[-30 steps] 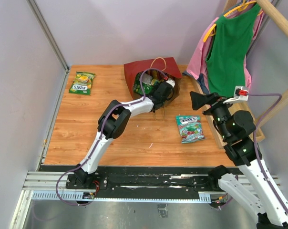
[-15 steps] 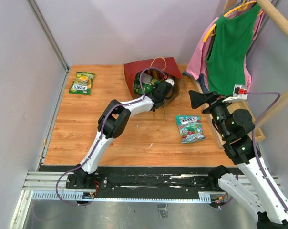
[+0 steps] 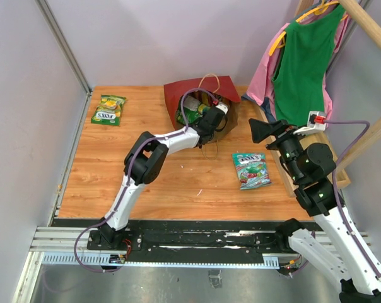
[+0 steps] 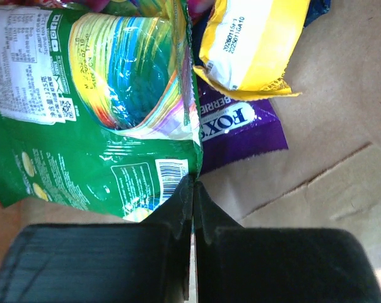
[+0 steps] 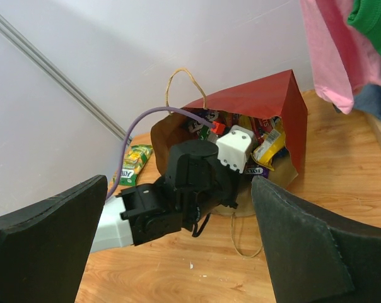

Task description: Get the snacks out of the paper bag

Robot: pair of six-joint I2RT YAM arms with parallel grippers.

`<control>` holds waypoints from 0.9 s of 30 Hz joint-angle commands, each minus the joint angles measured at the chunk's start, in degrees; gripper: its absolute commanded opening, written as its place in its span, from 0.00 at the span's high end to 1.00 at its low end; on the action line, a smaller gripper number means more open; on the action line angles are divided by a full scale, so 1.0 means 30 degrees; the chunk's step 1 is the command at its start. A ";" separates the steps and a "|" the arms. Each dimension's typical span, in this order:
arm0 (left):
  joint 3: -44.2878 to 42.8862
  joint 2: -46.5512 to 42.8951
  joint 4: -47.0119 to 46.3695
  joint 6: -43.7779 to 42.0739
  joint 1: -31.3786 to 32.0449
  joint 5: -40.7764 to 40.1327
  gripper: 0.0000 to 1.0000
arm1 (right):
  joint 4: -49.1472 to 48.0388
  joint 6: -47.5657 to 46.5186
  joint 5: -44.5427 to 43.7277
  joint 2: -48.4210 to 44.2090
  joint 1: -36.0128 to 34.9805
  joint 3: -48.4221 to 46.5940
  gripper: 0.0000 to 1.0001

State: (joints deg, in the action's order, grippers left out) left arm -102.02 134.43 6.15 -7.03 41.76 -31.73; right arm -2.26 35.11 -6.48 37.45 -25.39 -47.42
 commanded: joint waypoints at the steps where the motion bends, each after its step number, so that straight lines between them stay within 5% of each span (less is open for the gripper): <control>1: 0.0920 -0.2698 -0.0486 0.0299 0.0129 0.0148 0.99 | -0.0739 0.0331 0.0311 -0.0150 0.0215 -0.0406 0.01; 17: 0.3269 -0.9960 0.0209 0.1183 0.2359 0.0256 0.99 | -0.0974 0.0520 0.0802 0.0571 0.0226 -0.0571 0.01; 27: 0.8828 -1.7808 -0.0172 0.3726 0.2370 0.1064 0.99 | -0.1306 0.0553 0.0615 0.0216 0.0229 -0.0257 0.02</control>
State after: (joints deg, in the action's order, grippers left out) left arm -79.75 89.67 8.29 0.19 48.84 -28.40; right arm -3.57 36.21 -4.56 38.83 -25.39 -47.42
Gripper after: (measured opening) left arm 0.011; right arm 0.986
